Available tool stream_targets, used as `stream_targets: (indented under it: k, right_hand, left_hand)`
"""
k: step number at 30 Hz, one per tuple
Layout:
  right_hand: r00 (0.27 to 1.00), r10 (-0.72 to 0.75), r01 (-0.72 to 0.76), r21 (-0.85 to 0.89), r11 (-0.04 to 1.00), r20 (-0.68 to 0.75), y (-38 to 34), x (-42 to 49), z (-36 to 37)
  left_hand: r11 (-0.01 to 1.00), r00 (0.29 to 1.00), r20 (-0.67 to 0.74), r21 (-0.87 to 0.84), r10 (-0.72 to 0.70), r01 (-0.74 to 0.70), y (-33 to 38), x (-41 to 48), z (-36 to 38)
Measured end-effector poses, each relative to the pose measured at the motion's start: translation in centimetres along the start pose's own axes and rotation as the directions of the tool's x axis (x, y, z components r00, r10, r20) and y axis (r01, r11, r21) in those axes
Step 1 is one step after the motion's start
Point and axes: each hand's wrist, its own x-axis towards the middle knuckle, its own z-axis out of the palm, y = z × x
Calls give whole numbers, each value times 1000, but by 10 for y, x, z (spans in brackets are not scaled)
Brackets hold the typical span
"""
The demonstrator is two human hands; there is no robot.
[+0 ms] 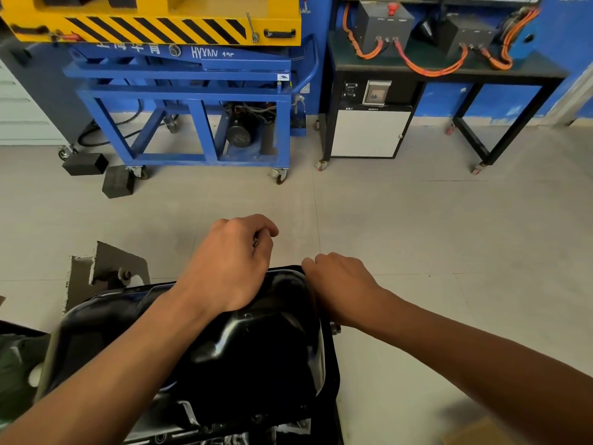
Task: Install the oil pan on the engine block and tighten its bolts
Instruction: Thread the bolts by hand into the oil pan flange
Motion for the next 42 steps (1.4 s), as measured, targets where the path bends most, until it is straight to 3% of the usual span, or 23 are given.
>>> stream_targets:
  k: [25, 42]
  right_hand:
    - [969, -217, 227, -77, 971, 118, 7, 2, -32]
    - [968, -195, 209, -79, 975, 159, 7, 5, -30]
  left_hand:
    - [1000, 1000, 5, 2, -10, 10, -1, 0, 1]
    - [1000, 1000, -1, 1, -7, 7, 0, 1, 0]
